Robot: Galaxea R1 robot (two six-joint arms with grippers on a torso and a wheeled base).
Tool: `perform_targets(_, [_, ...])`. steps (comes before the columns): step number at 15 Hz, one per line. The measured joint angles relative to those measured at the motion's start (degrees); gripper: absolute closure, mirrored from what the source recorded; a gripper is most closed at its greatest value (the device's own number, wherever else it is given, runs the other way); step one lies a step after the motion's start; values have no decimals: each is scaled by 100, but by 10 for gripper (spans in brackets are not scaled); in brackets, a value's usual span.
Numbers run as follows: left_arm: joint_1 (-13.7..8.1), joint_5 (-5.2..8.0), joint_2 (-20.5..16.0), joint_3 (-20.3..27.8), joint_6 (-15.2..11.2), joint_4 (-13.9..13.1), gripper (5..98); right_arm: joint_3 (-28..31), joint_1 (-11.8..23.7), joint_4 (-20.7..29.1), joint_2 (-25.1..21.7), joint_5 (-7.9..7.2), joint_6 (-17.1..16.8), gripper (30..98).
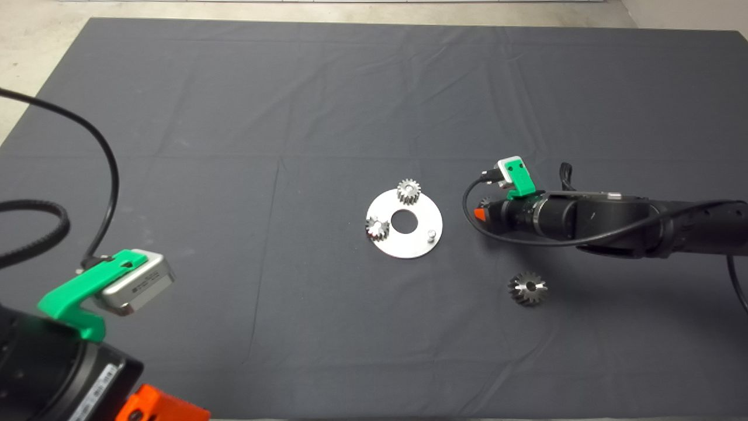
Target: Remove an incorrectly installed larger gear and replace it with the correct smaller gear
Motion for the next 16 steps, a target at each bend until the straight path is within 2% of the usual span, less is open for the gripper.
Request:
perform_targets(8, [0, 0, 0, 0, 0, 0, 60, 60, 0, 5, -3, -22, 1, 876])
perform_targets(12, [0, 2, -2, 0, 0, 0, 60, 580, 35, 20, -124, -44, 2, 876])
perform_targets(15, [0, 0, 0, 0, 0, 0, 60, 728, 376, 123, -124, -137, 24, 876])
perform_targets(16, [0, 0, 0, 0, 0, 0, 60, 728, 478, 233, -113, -260, 25, 876])
